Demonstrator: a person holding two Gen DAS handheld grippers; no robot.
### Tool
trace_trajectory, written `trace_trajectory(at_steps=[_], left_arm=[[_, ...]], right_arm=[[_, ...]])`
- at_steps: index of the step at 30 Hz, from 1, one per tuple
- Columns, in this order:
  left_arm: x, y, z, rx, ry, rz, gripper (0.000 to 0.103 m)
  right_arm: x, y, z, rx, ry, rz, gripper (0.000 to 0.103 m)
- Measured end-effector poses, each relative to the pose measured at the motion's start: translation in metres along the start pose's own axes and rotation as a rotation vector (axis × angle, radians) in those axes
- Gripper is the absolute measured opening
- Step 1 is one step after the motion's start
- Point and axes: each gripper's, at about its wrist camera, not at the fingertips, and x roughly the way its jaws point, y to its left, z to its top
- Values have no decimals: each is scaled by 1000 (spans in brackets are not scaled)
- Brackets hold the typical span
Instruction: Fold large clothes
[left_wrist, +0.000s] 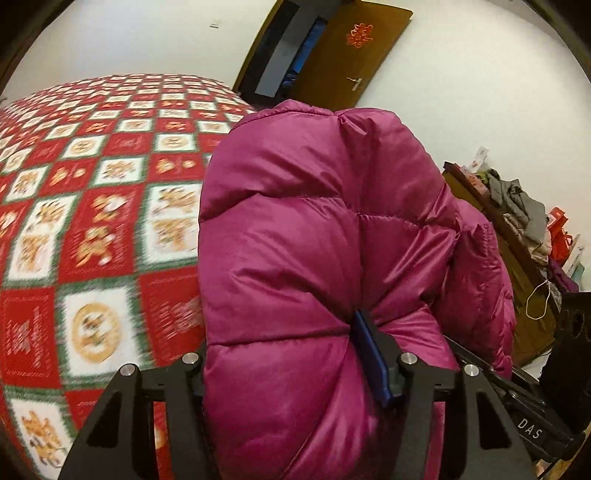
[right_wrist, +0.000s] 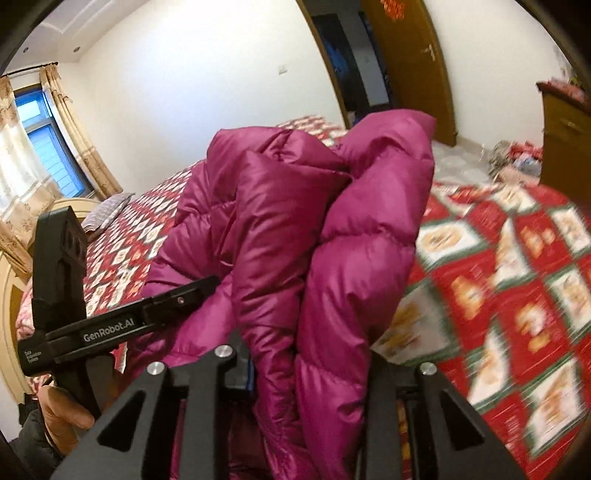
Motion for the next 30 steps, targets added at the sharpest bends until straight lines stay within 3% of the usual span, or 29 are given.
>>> trace_trajectory(at_steps=[9,20,25,30], left_arm=[[48,-16,20,-23,24,39,61],[118,-9,31,38,61,240,61],[129,-18,26,143,24,333,65],[131,-15,24,162,18,348,68]], right_arm=[[15,-53,31,19,12,-61,30],[80,-121,47,107,107,-81,31],[80,-136,46,148,100,-70,41],[61,-141,51,190,72,-73,49]])
